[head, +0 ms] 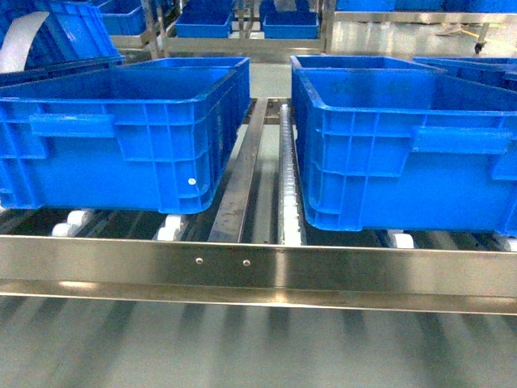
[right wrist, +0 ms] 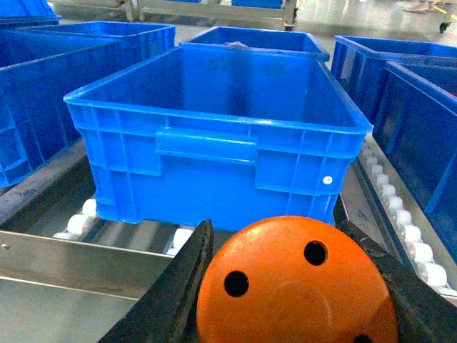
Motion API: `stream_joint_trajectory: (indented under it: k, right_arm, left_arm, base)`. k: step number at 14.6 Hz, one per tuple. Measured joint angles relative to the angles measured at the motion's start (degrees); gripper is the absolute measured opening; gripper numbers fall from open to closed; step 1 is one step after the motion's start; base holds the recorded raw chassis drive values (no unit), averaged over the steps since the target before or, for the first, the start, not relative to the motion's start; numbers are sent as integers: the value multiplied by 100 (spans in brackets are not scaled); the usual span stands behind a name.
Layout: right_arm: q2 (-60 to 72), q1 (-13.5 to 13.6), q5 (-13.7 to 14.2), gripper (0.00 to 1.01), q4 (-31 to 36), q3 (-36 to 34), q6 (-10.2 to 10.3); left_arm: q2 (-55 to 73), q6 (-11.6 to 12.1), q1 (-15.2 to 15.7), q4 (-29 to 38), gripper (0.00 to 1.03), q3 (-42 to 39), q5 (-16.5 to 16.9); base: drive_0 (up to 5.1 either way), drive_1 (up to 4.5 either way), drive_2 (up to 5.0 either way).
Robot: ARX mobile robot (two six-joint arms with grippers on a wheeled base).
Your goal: Sort blue parts and orange caps into right shelf containers
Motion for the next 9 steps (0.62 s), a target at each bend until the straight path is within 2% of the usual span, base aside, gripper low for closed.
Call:
stream_joint_trajectory:
  k: [8,9]
  right_arm:
    - [0,0,2,44,0,0,0]
    - [-26,26,131,44,0,0,-98]
  left_arm:
    - [0,0,0,0,62,0,2]
    - [0,2,0,0,62,0,2]
  base:
    - [0,0,0]
    - [0,0,0]
